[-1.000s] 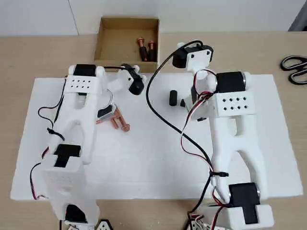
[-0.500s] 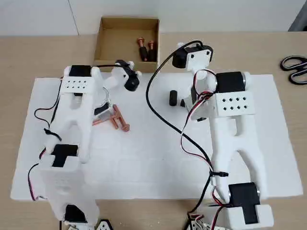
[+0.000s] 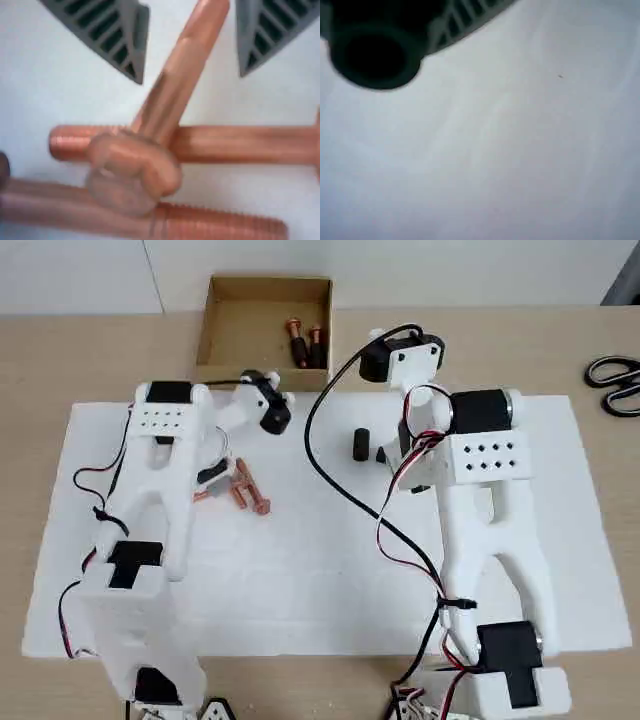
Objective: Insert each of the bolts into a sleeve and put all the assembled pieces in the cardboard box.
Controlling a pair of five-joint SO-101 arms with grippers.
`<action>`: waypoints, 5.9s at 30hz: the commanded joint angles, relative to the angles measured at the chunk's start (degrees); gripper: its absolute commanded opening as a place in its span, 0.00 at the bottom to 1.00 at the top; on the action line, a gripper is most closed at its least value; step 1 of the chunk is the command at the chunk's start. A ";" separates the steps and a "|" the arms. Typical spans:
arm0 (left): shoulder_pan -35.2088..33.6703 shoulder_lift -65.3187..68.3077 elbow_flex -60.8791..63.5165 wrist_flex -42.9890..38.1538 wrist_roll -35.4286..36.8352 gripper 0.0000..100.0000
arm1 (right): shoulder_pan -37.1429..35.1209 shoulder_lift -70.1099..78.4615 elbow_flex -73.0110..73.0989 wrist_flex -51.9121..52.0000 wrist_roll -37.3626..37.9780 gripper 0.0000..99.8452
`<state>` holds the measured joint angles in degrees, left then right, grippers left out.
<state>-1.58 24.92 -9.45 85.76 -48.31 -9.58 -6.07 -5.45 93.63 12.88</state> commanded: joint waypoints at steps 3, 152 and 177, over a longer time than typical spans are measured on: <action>0.09 -1.23 3.65 -4.84 -0.09 0.12 | 0.40 -2.68 -0.18 -0.57 -0.70 0.00; 12.92 -79.47 54.81 -38.42 65.76 0.01 | 0.31 -54.64 56.97 -44.79 -0.70 0.00; 15.82 -79.38 63.96 -51.96 68.92 0.01 | -12.88 -86.99 100.22 -72.48 -7.21 0.00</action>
<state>12.57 -54.55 54.90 35.82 18.59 -21.10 -89.93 94.15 22.95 9.71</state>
